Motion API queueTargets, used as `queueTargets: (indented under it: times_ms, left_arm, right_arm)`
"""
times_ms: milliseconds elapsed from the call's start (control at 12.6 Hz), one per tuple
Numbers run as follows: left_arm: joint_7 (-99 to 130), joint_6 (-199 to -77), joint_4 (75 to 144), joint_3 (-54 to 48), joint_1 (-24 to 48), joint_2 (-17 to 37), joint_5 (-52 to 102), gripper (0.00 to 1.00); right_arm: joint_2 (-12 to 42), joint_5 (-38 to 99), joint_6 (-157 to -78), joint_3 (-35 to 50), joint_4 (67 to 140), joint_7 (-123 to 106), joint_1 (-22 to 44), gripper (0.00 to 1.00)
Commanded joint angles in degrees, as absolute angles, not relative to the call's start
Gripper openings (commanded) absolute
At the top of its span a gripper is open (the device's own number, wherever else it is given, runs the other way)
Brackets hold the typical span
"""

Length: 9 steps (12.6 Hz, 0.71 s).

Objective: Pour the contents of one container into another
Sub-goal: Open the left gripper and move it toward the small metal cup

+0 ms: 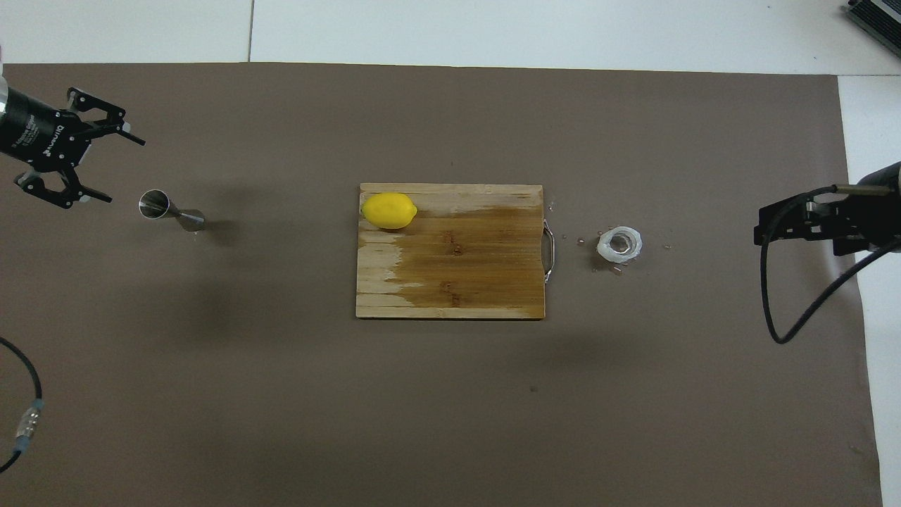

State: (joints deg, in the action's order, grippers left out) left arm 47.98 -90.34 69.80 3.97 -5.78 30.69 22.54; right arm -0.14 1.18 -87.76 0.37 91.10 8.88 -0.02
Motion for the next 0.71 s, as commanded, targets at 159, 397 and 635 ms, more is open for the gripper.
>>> queueTargets:
  times_ms: [159,397,635]
  left_arm:
    - [59.31,-90.17,64.68,3.61,-10.45,37.0,29.78,1.0]
    - [60.47,-95.07,71.51,3.87,-10.63,35.87,31.72,1.0]
    - [60.38,-102.2,80.83,4.13,-12.38,31.92,35.15,1.0]
  right_arm:
    - [0.0,2.72,-87.36,0.79,90.53,7.82,-0.88,1.0]
    - [0.09,2.72,-87.45,0.79,90.53,7.82,-0.88,1.0]
    - [0.09,2.72,-87.45,0.79,90.61,7.82,-0.88,1.0]
